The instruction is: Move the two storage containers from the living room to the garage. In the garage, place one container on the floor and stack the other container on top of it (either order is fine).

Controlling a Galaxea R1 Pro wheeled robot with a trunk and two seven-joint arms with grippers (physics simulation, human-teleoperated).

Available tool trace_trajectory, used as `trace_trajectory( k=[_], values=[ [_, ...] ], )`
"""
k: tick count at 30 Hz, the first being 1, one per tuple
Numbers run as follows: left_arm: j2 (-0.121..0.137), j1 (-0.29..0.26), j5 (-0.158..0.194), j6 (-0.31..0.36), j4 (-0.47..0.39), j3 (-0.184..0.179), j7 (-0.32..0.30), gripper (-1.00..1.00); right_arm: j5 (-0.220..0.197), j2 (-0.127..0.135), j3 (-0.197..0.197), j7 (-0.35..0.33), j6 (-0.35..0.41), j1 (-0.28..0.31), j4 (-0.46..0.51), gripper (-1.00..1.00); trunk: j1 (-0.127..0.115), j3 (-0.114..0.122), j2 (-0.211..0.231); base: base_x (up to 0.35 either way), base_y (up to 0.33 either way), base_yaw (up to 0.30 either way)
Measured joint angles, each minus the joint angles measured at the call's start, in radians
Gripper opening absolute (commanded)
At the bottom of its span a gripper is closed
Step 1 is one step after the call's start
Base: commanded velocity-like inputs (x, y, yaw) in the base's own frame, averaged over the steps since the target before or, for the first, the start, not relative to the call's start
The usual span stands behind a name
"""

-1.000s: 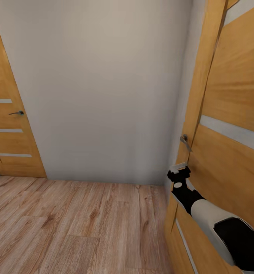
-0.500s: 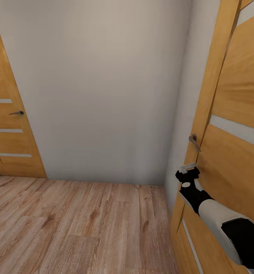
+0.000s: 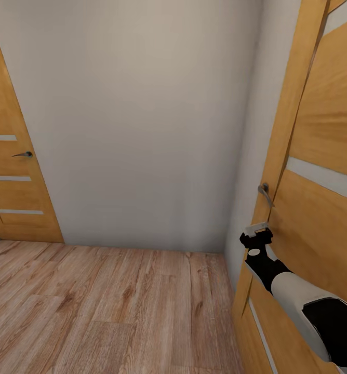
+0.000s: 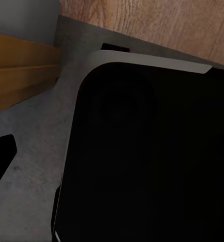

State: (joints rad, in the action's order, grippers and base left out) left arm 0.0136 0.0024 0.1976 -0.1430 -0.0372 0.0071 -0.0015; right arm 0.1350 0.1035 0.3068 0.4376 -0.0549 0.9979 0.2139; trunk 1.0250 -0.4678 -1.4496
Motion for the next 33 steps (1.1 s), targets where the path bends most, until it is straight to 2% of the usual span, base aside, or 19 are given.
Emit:
trace_trajectory(
  k=[6,7,8,9,12,15,16,17,19,20,24,25,27,32,33],
  values=[
    [0.000,0.000,0.000,0.000,0.000,0.000,0.000,1.00,0.000,-0.001,-0.004,-0.007,0.006,0.000,-0.003,1.00,0.000,0.000,0.000,0.000,0.000,0.000],
    [0.000,0.000,0.000,0.000,0.000,0.000,0.000,1.00,-0.003,-0.015,-0.017,-0.007,0.006,0.000,-0.008,1.00,0.000,0.000,0.000,0.000,0.000,0.000],
    [0.000,0.000,0.000,0.000,0.000,0.000,0.000,1.00,-0.004,-0.046,-0.017,-0.016,0.008,0.000,-0.022,1.00,0.000,0.000,0.000,0.000,0.000,0.000],
    [0.000,0.000,0.000,0.000,0.000,0.000,0.000,1.00,-0.004,-0.097,-0.018,-0.034,0.006,0.000,-0.061,1.00,0.000,0.000,0.000,0.000,0.000,0.000],
    [0.000,0.000,0.000,0.000,0.000,0.000,0.000,1.00,-0.004,-0.190,-0.017,-0.080,0.000,0.000,-0.162,1.00,0.000,0.000,0.000,0.000,0.000,0.000],
    [0.000,0.000,0.000,0.000,0.000,0.000,-0.001,1.00,-0.011,-0.232,-0.022,-0.147,0.001,0.000,-0.218,1.00,0.000,0.000,0.000,0.000,0.000,0.000],
    [-0.001,0.000,0.000,0.000,0.000,0.000,-0.001,1.00,-0.015,-0.236,-0.023,-0.163,0.002,0.000,-0.224,1.00,0.000,0.000,0.000,0.000,0.000,0.000],
    [-0.001,0.000,0.000,0.000,0.000,0.000,-0.001,1.00,-0.032,-0.242,-0.025,-0.209,0.006,-0.006,-0.234,1.00,0.000,0.000,0.000,0.000,0.000,0.000],
    [-0.001,0.000,0.000,0.000,0.000,0.000,-0.001,1.00,-0.042,-0.244,-0.026,-0.240,0.009,-0.020,-0.238,1.00,0.000,0.000,0.000,0.000,0.000,0.000],
    [-0.001,0.000,0.000,0.000,0.000,-0.001,-0.001,1.00,-0.051,-0.244,-0.029,-0.278,0.015,-0.054,-0.241,1.00,0.000,0.000,0.000,0.000,0.000,0.000],
    [-0.001,0.000,0.000,0.000,0.000,-0.001,-0.001,1.00,-0.067,-0.242,-0.040,-0.324,0.036,-0.164,-0.244,1.00,0.000,0.000,0.000,0.000,0.000,0.000],
    [-0.001,0.000,0.000,0.000,0.000,-0.001,-0.001,1.00,-0.105,-0.225,-0.059,-0.346,0.110,-0.202,-0.244,1.00,0.000,0.000,0.000,0.000,0.000,0.000],
    [-0.001,0.000,0.000,0.000,0.000,-0.001,-0.001,1.00,-0.112,-0.220,-0.060,-0.351,0.128,-0.211,-0.246,1.00,0.000,0.000,0.000,0.000,0.000,0.000],
    [-0.001,0.000,0.000,0.000,0.000,-0.001,-0.001,1.00,-0.120,-0.211,-0.064,-0.356,0.122,-0.383,-0.246,1.00,0.000,0.000,0.000,0.000,0.000,0.000],
    [-0.001,0.000,0.000,0.000,0.000,-0.001,-0.001,1.00,-0.120,-0.202,-0.065,-0.357,0.090,-0.460,-0.246,1.00,0.000,0.000,0.000,0.000,0.000,0.000]
  ],
)
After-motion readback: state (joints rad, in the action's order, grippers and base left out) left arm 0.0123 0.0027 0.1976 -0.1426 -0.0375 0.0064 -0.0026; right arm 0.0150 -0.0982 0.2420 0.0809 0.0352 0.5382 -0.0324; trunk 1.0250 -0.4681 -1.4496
